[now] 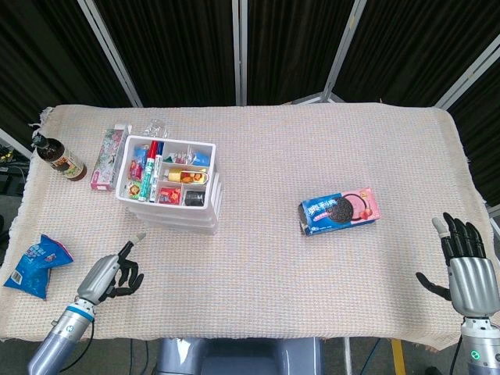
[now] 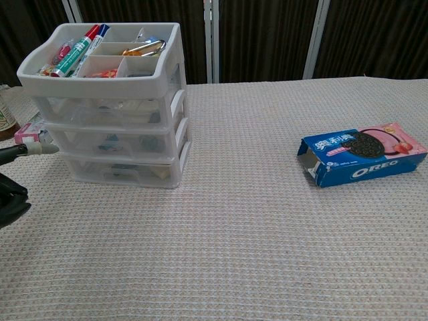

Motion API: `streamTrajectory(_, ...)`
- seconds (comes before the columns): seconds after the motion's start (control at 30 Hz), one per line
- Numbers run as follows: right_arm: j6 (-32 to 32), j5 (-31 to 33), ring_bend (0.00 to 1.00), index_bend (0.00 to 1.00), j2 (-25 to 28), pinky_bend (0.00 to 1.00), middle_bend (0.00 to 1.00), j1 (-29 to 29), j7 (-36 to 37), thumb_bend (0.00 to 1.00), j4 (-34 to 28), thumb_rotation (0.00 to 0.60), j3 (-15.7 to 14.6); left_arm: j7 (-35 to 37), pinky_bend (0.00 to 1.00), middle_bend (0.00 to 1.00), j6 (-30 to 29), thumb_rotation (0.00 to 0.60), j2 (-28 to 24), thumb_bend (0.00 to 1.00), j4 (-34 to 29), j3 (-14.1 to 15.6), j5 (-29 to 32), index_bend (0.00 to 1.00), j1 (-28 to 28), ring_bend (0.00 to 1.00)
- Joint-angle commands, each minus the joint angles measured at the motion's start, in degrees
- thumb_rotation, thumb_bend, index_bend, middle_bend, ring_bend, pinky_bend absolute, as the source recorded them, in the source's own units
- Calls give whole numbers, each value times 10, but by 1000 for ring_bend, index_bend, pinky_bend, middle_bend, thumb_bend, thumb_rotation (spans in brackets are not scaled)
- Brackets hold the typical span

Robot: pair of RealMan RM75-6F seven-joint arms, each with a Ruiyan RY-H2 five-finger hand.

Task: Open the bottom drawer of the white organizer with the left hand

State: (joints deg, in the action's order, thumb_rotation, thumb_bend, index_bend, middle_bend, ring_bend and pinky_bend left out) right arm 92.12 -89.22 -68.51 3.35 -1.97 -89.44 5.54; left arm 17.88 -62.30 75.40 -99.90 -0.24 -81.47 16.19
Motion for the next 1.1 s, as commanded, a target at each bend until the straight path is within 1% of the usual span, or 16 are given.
streamTrajectory(0.03, 1, 0, 0, 0, 1, 0, 0, 0, 2, 20, -1, 600, 0, 13, 579, 753, 27, 600, 11, 520, 7, -11, 25, 0, 17, 789)
streamTrajectory(0.4, 3, 0, 0, 0, 6, 0, 0, -2, 11, 21, -4, 600, 2, 18, 579, 752, 83, 600, 42, 519, 25, -45, 80, 0, 58, 789)
streamTrajectory(0.63, 0, 4, 0, 0, 10, 0, 0, -2, 17, 20, -6, 600, 3, 9, 584, 752, 109, 600, 59, 522, 32, -60, 107, 0, 80, 789)
streamTrajectory(0.77, 1, 4, 0, 0, 9, 0, 0, -2, 16, 21, -6, 600, 4, 6, 584, 752, 128, 600, 68, 573, 37, -66, 125, 0, 93, 789)
streamTrajectory(1.1, -1, 4, 0, 0, 9, 0, 0, -1, 17, 20, -5, 600, 4, -4, 584, 752, 138, 600, 92, 573, 49, -73, 148, 0, 107, 789)
